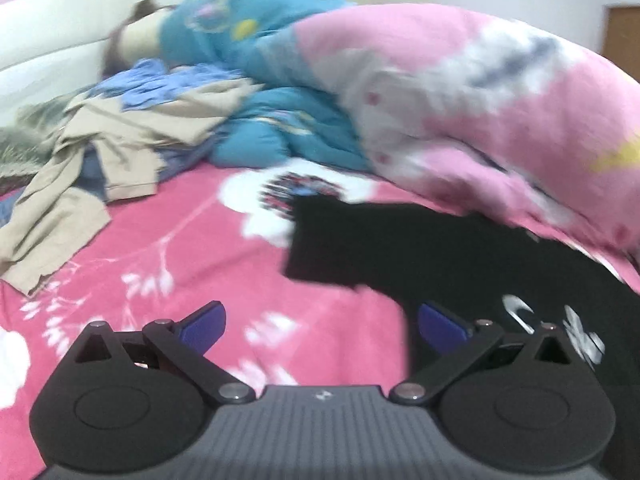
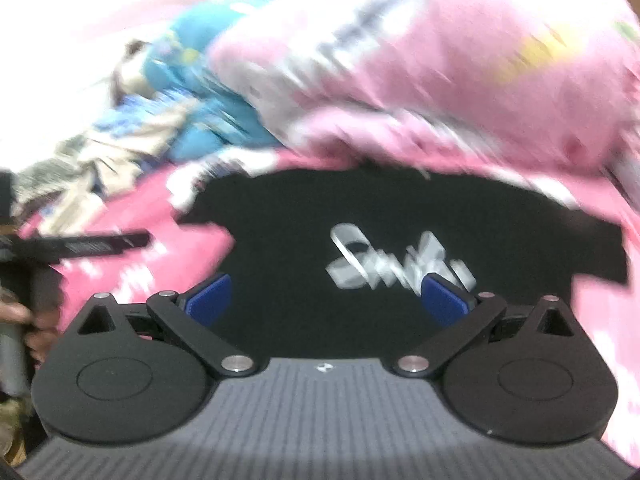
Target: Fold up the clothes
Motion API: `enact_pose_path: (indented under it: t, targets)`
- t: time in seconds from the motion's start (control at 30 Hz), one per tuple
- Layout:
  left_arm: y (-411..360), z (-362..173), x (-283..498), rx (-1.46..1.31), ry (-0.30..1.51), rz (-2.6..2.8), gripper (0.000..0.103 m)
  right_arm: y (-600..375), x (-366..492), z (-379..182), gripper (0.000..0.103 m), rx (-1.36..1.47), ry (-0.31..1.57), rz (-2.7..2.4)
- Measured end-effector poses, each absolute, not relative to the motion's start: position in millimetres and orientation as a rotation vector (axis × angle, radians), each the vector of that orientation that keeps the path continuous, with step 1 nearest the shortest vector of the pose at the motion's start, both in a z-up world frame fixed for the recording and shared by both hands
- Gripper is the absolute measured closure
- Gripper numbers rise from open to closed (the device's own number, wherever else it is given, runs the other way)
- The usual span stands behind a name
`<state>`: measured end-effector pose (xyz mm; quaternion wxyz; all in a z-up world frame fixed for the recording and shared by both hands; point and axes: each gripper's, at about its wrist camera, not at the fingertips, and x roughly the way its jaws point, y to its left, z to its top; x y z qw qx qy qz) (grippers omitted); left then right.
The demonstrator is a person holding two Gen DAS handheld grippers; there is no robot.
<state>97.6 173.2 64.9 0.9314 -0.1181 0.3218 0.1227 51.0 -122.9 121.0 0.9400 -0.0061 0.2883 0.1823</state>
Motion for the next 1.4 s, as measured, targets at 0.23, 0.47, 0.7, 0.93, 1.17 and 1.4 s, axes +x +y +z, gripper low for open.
enact_pose_path:
  t: [0.23, 0.47, 0.7, 0.93, 1.17, 1.4]
  targets:
    - [189, 24, 152, -0.325, 0.703, 0.287, 0.032, -9, 174, 148, 0.002, -0.051, 0.544, 0.613]
    - [202, -1, 168, -0.354, 0.695, 0.302, 0.054, 88, 284, 115, 0.025, -0.087, 0.666, 0.711]
    - [207, -12, 166, -0.37, 0.66, 0.304, 0.078, 142, 349, 58, 0.05, -0.075, 0.866, 0.713]
    - [212, -14, 164, -0.414, 0.637, 0.299, 0.085, 180, 374, 32, 0.058, -0.142, 0.92, 0.706]
    - [216, -16, 162, -0.465, 0.602, 0.244, 0.062, 197, 379, 17, 0.074, -0.239, 0.937, 0.683]
    - [218, -17, 168, -0.492, 0.594, 0.256, 0.065, 194, 378, 17, 0.086, -0.266, 0.928, 0.682]
